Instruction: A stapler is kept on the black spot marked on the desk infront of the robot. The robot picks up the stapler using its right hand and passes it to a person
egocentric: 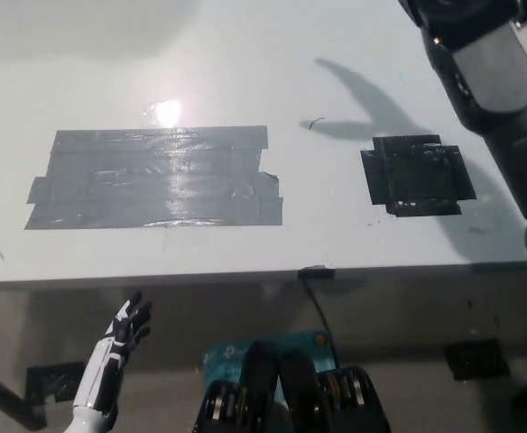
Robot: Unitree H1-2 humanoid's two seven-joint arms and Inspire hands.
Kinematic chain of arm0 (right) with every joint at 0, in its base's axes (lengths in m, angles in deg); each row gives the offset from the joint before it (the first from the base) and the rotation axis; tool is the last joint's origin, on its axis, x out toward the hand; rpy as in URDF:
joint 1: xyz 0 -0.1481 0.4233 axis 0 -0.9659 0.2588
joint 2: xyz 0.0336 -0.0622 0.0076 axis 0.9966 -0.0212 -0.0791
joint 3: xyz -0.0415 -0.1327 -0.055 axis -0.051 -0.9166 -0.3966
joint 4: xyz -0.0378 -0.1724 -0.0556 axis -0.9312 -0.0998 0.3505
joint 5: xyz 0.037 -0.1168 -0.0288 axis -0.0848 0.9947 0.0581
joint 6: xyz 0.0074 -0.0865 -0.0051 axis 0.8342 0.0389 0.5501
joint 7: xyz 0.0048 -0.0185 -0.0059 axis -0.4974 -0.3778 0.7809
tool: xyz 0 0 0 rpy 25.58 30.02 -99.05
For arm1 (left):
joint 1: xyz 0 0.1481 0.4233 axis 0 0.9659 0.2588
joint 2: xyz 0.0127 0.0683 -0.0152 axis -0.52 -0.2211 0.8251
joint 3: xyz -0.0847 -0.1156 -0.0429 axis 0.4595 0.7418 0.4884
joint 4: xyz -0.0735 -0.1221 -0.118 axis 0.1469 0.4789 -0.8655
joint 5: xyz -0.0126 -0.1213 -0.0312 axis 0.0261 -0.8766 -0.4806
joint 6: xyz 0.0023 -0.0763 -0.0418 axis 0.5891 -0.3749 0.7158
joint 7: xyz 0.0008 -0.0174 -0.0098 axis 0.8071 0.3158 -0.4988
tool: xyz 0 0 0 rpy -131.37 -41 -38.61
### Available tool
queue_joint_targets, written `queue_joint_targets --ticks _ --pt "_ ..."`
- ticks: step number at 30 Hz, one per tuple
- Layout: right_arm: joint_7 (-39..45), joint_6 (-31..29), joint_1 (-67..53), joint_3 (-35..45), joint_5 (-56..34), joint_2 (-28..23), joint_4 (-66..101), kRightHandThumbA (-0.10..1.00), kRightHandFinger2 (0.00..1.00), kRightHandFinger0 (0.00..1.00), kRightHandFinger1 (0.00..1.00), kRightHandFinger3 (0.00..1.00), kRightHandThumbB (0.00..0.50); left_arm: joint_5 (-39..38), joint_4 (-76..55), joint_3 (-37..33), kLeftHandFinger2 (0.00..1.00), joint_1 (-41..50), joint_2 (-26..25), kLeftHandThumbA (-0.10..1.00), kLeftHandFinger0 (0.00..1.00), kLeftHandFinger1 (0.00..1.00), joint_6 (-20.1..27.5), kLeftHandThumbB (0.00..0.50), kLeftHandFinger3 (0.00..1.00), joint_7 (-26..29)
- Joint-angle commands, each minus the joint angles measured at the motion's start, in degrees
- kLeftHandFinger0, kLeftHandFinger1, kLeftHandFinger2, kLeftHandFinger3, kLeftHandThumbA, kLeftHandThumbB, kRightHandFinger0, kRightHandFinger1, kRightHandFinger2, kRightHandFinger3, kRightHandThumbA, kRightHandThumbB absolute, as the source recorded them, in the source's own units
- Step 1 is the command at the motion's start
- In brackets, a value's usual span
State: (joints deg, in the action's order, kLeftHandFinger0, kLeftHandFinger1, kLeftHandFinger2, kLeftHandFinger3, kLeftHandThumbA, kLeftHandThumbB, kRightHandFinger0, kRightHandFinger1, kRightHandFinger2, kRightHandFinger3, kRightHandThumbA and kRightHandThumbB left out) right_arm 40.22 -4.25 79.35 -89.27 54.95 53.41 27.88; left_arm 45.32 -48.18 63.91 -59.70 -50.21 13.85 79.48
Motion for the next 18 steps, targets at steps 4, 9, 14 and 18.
queue_joint_targets --ticks 4,9,14,18 --pt "6.6 14.4 -14.0 11.3 -14.5 -22.5 66.7 0.89 1.00 1.00 1.00 1.00 0.397 -0.4 -1.6 -0.4 1.00 1.6 -0.4 1.00 1.00 1.00 0.5 0.463 1.00 -1.0" --pt "-2.9 14.4 -28.4 16.7 -29.5 -33.5 87.9 0.85 1.00 1.00 1.00 1.00 0.406 -0.5 -0.9 -0.5 1.00 3.3 -0.2 1.00 1.00 1.00 1.5 0.459 1.00 -1.1" --pt "-8.1 9.4 -41.3 23.2 -35.5 -31.5 95.1 0.81 1.00 1.00 1.00 1.00 0.415 0.7 -0.2 -1.3 1.00 5.0 0.2 1.00 1.00 1.00 2.2 0.470 1.00 -0.9" --pt "-11.4 -3.8 -53.2 20.0 -35.6 -30.1 95.1 0.75 1.00 1.00 1.00 1.00 0.402 0.3 0.4 -1.1 1.00 5.9 0.0 1.00 1.00 1.00 2.7 0.476 1.00 -1.1"
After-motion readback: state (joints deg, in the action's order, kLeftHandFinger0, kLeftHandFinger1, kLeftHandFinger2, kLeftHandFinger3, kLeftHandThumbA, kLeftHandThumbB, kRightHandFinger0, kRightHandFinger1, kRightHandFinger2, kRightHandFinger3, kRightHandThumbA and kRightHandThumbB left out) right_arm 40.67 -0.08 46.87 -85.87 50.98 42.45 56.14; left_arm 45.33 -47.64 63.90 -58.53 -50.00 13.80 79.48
